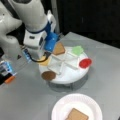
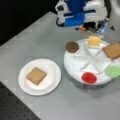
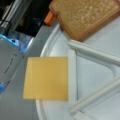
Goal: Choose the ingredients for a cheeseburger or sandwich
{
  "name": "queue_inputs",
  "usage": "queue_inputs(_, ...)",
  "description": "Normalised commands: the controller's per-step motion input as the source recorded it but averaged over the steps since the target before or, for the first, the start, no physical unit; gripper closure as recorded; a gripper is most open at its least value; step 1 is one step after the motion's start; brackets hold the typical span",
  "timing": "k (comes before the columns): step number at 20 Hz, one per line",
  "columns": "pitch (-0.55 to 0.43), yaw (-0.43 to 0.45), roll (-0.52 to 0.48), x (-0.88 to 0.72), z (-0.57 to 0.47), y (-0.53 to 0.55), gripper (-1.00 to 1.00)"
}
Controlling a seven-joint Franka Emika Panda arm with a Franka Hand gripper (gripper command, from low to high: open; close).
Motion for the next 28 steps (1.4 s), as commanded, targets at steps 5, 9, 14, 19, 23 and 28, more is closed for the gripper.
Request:
queue_inputs(5, 0.288, -0.192, 0.423, 0.35, 0.08, -0.30, -1.00)
queue_inputs(9, 0.237, -0.064, 0.348, 0.30, 0.03, -0.37, -1.00)
queue_inputs(14, 0.165, 0.054, 0.266, 0.25, -0.10, -0.40, -1.00)
queue_inputs(19, 0.054, 0.165, 0.231, 0.22, -0.19, -0.34, -1.00)
queue_inputs(23, 0.050, 0.118, 0.279, 0.21, -0.19, -0.41, -1.00)
queue_inputs(28, 0.055, 0.006, 0.326, 0.26, -0.12, -0.54, -1.00)
